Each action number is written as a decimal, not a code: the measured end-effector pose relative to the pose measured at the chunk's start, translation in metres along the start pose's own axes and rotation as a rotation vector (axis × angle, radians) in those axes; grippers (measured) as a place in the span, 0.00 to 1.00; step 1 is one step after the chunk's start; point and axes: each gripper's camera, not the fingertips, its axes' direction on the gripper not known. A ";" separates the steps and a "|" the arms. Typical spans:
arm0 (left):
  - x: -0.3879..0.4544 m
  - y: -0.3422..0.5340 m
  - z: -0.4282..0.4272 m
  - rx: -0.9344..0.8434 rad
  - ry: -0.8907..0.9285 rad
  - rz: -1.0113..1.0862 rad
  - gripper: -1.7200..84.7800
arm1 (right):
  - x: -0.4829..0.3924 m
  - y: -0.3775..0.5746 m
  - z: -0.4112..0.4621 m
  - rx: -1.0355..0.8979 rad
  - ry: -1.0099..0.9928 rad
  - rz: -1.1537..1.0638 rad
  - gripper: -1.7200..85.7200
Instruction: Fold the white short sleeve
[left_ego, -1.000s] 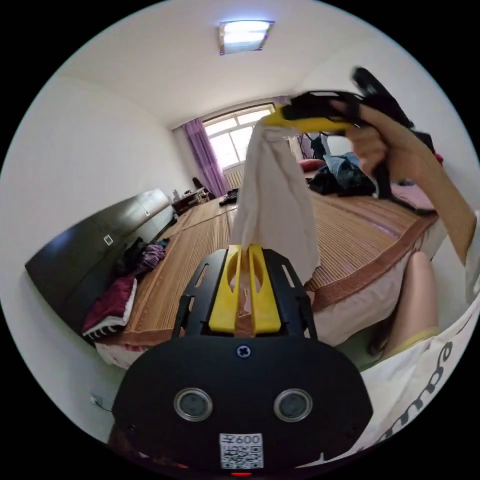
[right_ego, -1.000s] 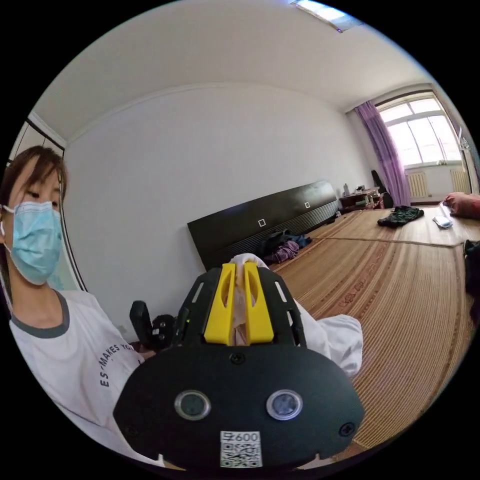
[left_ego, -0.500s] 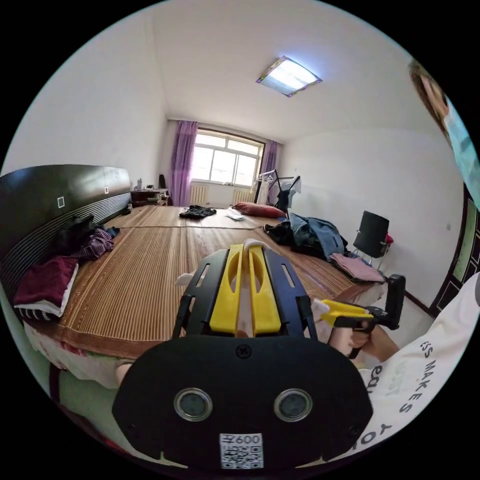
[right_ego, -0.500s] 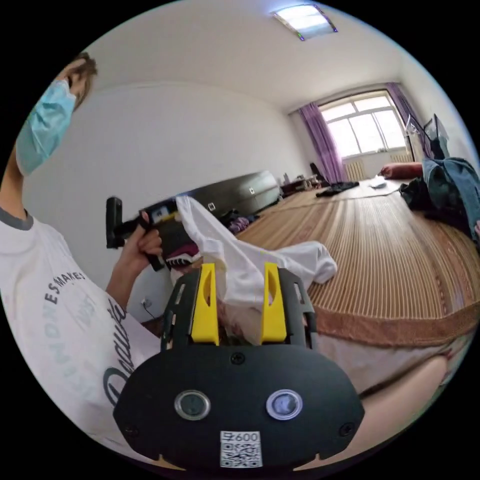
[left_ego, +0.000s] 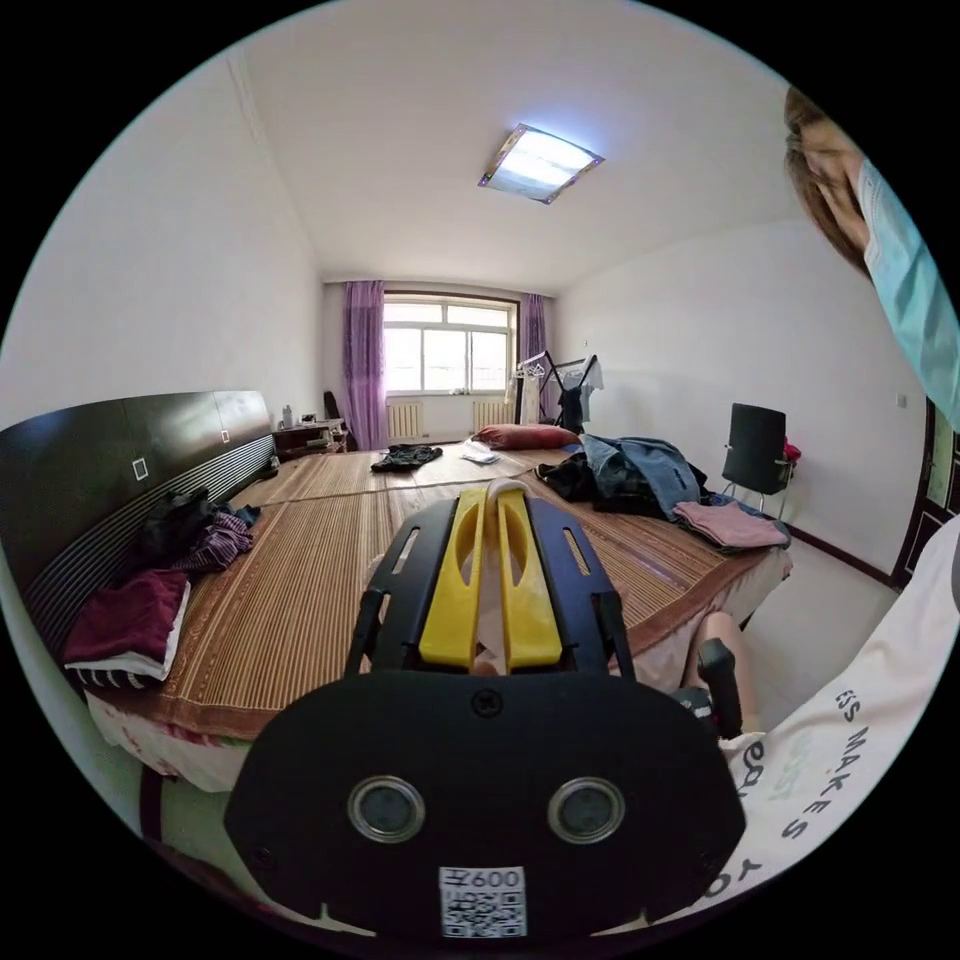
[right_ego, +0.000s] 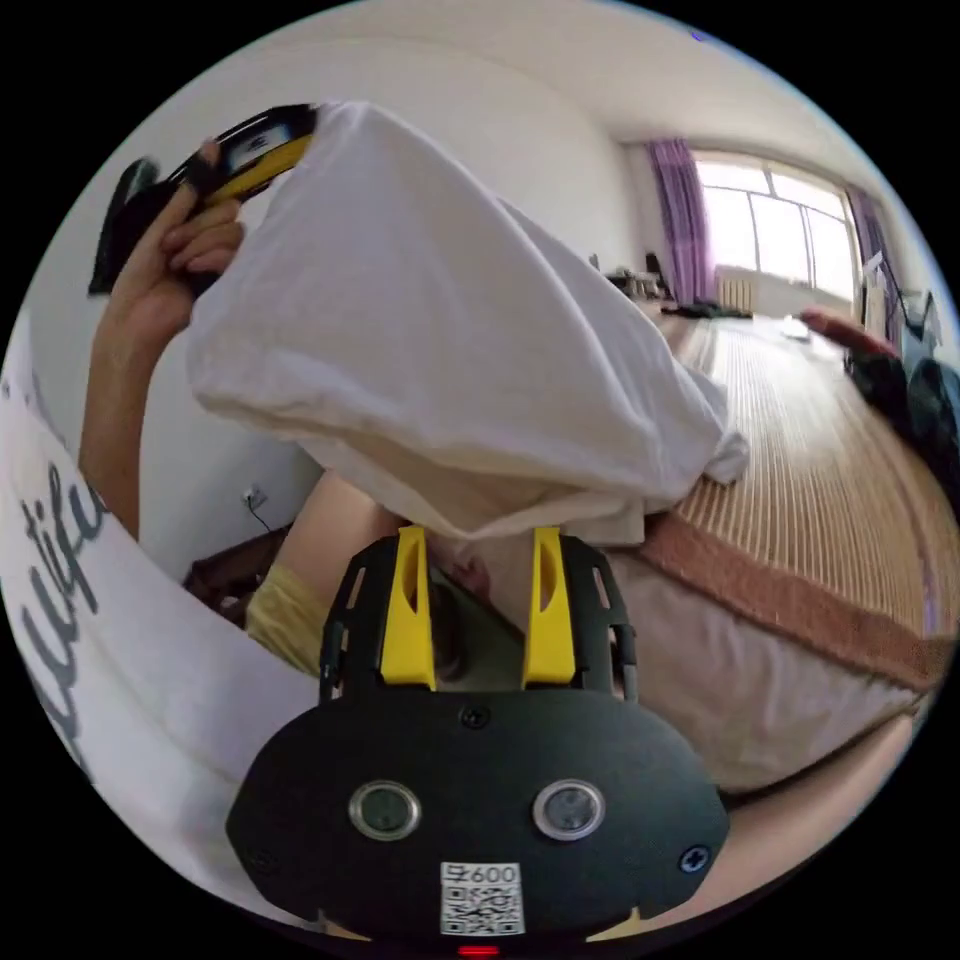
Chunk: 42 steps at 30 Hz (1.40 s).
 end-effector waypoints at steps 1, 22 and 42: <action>0.000 0.000 0.000 -0.005 -0.004 0.002 0.05 | -0.005 -0.001 -0.001 0.011 0.047 -0.042 0.14; -0.027 0.002 0.063 -0.226 -0.099 -0.112 0.05 | 0.181 -0.025 -0.214 0.166 0.529 0.191 0.01; 0.223 -0.250 0.402 -0.110 -0.027 0.633 0.06 | 0.295 -0.099 -0.354 0.189 0.272 0.722 0.01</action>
